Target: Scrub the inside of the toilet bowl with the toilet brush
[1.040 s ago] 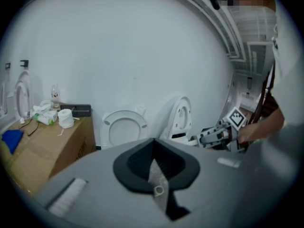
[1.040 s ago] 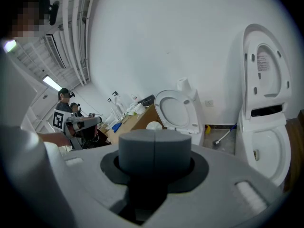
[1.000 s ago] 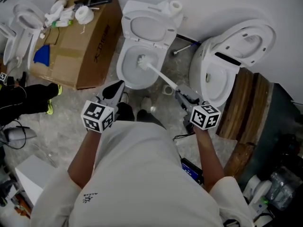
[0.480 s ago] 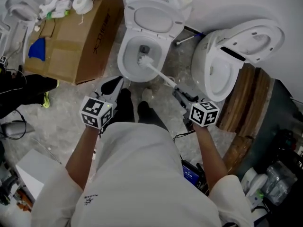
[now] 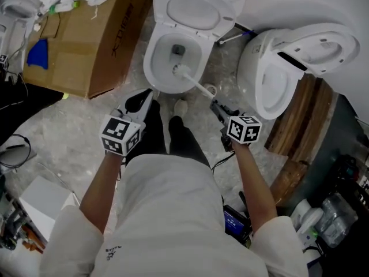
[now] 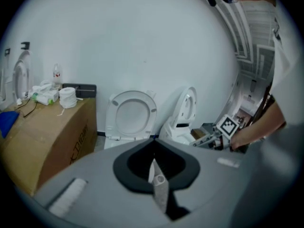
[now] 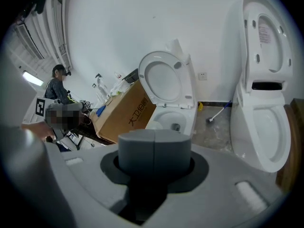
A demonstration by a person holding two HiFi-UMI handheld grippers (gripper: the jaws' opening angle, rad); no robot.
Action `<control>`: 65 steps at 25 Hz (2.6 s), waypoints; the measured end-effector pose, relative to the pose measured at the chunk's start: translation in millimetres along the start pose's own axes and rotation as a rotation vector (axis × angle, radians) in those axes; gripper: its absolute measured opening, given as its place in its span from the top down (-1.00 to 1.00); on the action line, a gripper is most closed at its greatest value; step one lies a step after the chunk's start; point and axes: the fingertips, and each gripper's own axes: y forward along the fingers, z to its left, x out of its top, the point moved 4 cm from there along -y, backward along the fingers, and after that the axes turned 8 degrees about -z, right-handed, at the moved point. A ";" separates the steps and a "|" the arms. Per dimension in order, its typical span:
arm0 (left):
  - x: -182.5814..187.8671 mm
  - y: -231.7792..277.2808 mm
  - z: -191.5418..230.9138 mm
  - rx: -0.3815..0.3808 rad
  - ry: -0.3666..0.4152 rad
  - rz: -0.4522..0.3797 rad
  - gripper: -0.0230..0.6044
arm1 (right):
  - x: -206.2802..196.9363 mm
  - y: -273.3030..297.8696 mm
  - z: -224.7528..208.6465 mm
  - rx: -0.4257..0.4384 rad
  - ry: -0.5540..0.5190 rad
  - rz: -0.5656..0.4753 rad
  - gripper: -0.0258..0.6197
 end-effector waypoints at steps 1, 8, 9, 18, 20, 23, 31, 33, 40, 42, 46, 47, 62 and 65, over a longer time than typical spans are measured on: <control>-4.2 3.7 1.0 -0.001 -0.006 0.004 0.97 | -3.2 6.2 -5.4 -0.006 0.004 0.009 0.47; -38.6 28.6 14.8 -0.009 -0.039 0.041 0.97 | -31.4 51.8 -33.2 -0.039 0.023 0.088 0.47; -42.1 31.7 17.0 -0.008 -0.043 0.045 0.97 | -34.7 58.1 -35.6 -0.043 0.024 0.097 0.47; -63.3 53.0 30.2 -0.014 -0.060 0.072 0.97 | -47.0 101.5 -47.7 -0.057 0.032 0.133 0.47; -68.2 56.2 33.9 -0.015 -0.059 0.079 0.97 | -49.2 107.7 -48.6 -0.059 0.031 0.139 0.47; -75.2 60.0 38.7 -0.015 -0.066 0.087 0.97 | -54.7 113.6 -50.0 -0.064 0.016 0.161 0.47; -94.0 63.0 50.6 -0.011 -0.082 0.100 0.97 | -69.8 129.7 -47.4 -0.068 -0.048 0.208 0.47; -97.2 62.6 51.8 -0.011 -0.085 0.105 0.97 | -74.5 132.0 -46.7 -0.071 -0.057 0.218 0.47; -106.3 64.1 56.0 -0.016 -0.090 0.121 0.97 | -85.1 145.1 -44.8 -0.093 -0.084 0.238 0.47; -108.2 65.0 57.4 -0.019 -0.090 0.126 0.97 | -87.2 149.7 -42.6 -0.100 -0.129 0.256 0.47; -109.4 66.1 59.1 -0.026 -0.091 0.131 0.97 | -94.8 156.1 -33.7 -0.097 -0.262 0.307 0.47; -109.1 66.9 59.3 -0.029 -0.091 0.132 0.97 | -96.0 156.9 -31.5 -0.093 -0.285 0.315 0.47; -108.1 71.6 72.2 -0.047 -0.096 0.141 0.97 | -99.7 168.5 7.7 -0.023 -0.584 0.378 0.46; -109.2 69.7 75.6 -0.047 -0.097 0.142 0.97 | -102.7 172.0 17.2 -0.006 -0.610 0.386 0.46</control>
